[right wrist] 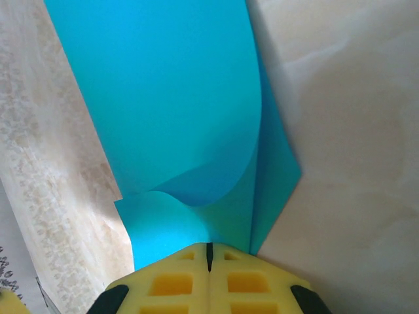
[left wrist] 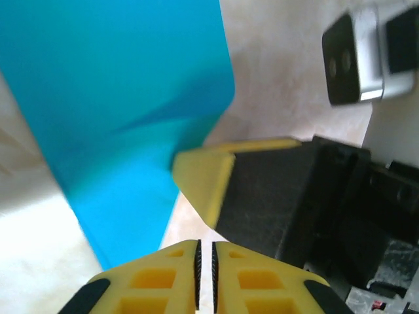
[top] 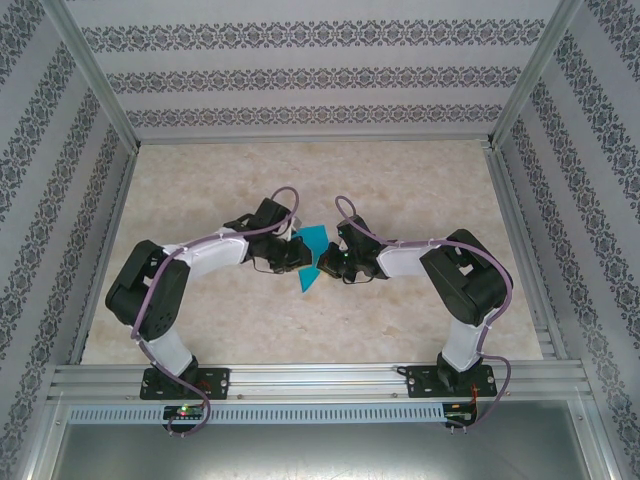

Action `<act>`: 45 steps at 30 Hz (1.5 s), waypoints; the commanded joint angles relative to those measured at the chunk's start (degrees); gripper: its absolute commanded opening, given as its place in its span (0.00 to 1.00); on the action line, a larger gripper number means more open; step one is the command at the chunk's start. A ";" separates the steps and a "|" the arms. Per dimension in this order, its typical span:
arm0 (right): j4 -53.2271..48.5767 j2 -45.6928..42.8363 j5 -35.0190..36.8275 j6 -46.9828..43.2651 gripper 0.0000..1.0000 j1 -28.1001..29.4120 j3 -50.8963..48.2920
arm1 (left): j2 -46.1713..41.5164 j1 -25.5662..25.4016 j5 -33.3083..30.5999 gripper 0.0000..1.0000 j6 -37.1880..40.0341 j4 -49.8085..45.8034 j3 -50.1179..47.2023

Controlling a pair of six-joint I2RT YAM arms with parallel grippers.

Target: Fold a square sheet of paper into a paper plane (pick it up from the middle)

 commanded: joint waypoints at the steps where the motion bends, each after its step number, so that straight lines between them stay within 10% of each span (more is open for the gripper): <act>1: -4.27 0.50 4.53 0.98 0.00 0.16 -2.13 | -0.19 -2.52 -1.15 0.13 -4.07 2.82 -2.12; 45: -3.55 -0.29 3.17 0.53 0.00 0.13 -2.76 | 3.99 -2.46 -4.54 0.04 -2.39 -1.79 -4.86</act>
